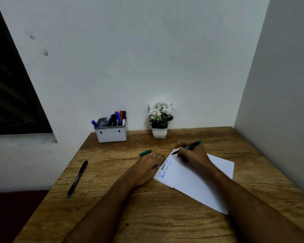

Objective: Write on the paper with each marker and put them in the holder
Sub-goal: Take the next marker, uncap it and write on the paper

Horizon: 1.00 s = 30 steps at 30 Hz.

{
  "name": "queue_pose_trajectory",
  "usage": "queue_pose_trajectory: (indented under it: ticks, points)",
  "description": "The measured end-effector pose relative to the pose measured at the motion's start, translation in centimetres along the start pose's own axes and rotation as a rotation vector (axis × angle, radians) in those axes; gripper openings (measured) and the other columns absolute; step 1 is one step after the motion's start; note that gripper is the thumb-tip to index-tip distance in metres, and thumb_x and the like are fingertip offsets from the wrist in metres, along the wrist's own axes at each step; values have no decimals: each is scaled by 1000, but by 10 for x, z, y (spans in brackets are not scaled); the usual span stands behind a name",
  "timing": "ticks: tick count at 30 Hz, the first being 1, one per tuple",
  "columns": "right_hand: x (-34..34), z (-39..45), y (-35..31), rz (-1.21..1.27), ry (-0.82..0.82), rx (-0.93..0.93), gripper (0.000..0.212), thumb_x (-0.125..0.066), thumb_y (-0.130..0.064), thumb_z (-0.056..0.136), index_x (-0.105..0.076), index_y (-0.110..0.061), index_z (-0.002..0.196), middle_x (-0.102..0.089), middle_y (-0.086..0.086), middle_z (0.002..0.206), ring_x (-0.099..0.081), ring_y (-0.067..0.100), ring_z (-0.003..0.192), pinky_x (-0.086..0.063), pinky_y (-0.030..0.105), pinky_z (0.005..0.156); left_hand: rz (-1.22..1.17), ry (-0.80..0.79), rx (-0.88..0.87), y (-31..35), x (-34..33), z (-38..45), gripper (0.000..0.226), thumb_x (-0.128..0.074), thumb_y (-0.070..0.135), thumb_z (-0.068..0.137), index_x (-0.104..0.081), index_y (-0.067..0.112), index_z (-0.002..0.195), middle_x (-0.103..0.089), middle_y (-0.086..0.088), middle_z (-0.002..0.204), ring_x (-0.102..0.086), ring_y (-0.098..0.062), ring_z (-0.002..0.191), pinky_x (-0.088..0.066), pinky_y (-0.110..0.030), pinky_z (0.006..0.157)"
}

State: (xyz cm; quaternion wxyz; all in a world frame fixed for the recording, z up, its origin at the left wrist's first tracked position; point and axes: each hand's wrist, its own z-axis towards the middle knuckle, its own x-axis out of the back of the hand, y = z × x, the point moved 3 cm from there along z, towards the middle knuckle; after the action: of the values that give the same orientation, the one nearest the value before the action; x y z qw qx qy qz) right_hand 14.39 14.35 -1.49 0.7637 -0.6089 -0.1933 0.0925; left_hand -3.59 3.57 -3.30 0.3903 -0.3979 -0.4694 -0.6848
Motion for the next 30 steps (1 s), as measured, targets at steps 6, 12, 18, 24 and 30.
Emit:
queue_pose_trajectory:
  ticks: [6,12,18,24,30]
  points:
    - [-5,3,1,-196,-74,104,20,-66,10,78,-79,-5,81,-76,4,77,-67,0,71,-49,16,63,-45,0,4,2,2,-2,44,-40,22,105,-38,20,149,-34,2,157,-25,-9,146,-7,-12,113]
    - [-6,4,8,-230,-51,108,16,-72,-1,82,-74,-14,72,-71,-3,65,-64,5,60,-47,19,55,-30,-55,2,-4,-5,1,48,-43,26,103,-37,25,151,-29,5,159,-20,-6,147,-9,-25,122]
    - [-5,4,11,-278,-45,113,5,-77,-6,79,-75,-9,75,-74,6,72,-69,14,67,-52,29,61,-4,-59,8,-4,-7,3,49,-43,24,103,-34,24,152,-25,6,160,-16,-5,148,-1,-17,117]
    - [-7,5,12,-321,-63,124,4,-77,-7,81,-76,-9,77,-75,6,73,-68,11,69,-52,28,62,-35,-75,9,-6,-8,3,50,-45,21,102,-36,25,151,-26,7,160,-16,-5,148,-4,-22,120]
    - [-7,5,12,-328,-62,114,10,-76,-8,81,-72,-8,73,-72,10,72,-65,15,65,-48,31,62,-40,-75,13,-8,-9,4,50,-45,21,102,-36,25,150,-26,7,160,-17,-5,148,-2,-19,117]
